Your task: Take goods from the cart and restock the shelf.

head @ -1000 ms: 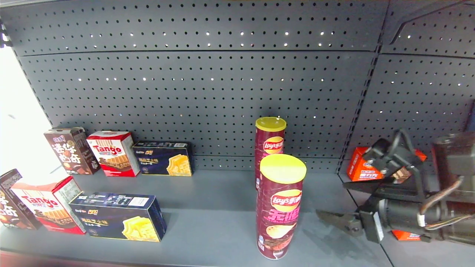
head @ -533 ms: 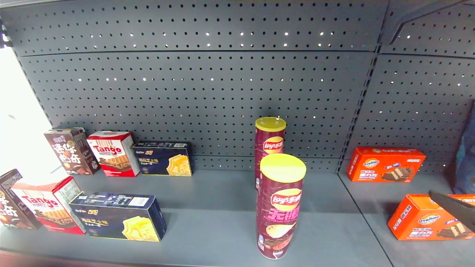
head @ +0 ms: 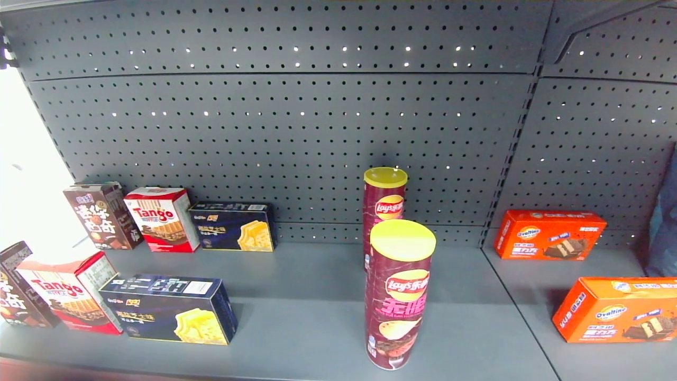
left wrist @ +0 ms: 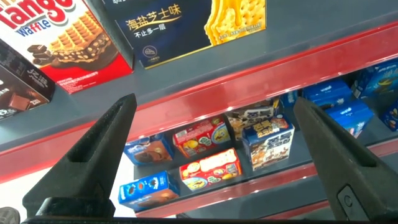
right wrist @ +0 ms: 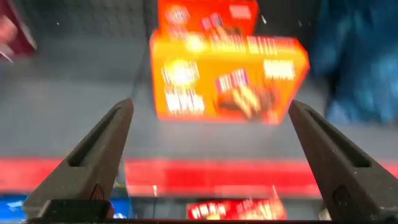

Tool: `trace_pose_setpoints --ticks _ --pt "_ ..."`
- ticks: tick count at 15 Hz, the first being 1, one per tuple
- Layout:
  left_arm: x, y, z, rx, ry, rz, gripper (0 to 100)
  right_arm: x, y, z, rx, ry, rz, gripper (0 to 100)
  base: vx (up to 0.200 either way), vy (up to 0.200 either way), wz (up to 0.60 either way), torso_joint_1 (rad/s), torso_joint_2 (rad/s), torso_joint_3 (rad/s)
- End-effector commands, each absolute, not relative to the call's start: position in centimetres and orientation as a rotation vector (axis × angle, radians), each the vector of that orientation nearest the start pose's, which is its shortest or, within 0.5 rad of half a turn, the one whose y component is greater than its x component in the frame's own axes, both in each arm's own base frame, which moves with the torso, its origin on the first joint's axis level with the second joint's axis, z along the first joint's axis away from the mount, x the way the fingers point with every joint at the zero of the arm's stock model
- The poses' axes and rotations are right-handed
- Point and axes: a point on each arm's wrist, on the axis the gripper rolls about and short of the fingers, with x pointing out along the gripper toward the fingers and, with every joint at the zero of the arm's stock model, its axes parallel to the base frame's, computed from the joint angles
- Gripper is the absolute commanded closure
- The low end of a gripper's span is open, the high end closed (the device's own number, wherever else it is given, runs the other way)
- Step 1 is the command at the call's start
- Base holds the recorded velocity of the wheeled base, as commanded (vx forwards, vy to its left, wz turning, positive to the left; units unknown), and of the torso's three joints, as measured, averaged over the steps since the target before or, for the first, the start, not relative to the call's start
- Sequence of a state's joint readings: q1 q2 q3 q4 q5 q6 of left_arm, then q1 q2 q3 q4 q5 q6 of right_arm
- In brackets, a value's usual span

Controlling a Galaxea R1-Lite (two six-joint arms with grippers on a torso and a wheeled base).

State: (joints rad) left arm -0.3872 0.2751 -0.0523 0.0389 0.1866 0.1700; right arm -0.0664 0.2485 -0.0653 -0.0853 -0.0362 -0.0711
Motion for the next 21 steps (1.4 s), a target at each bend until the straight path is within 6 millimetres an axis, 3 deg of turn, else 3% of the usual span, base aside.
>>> trace_pose_setpoints --ticks 1,5,10,18,20,21 --pt "-0.14 0.51 9.01 0.242 0.232 -0.218 0 -1.66 0.06 8.43 -0.056 0.026 -0.119 0 0.000 0.000 0.00 0.000 0.00 0.000" --pt "-0.06 0.48 9.01 0.250 0.240 -0.222 0 -1.64 0.43 8.48 -0.026 0.018 0.045 0 0.000 0.000 0.00 0.000 0.00 0.000" --pt "-0.05 0.47 9.01 0.247 0.242 -0.223 0 -1.64 0.04 8.01 0.070 0.052 -0.172 0 0.000 0.000 0.00 0.000 0.00 0.000" --pt "0.13 0.39 9.01 0.253 0.261 -0.235 0 -1.63 0.21 7.80 0.000 0.078 -0.078 0 0.000 0.000 0.00 0.000 0.00 0.000" --pt "0.32 0.30 9.01 0.263 0.278 -0.272 0 -1.71 -0.06 7.76 -0.008 0.072 0.086 0 0.000 0.000 0.00 0.000 0.00 0.000" --pt "0.33 0.30 9.01 0.264 0.277 -0.279 0 -1.75 0.00 7.75 -0.006 0.067 0.052 0 0.000 0.000 0.00 0.000 0.00 0.000"
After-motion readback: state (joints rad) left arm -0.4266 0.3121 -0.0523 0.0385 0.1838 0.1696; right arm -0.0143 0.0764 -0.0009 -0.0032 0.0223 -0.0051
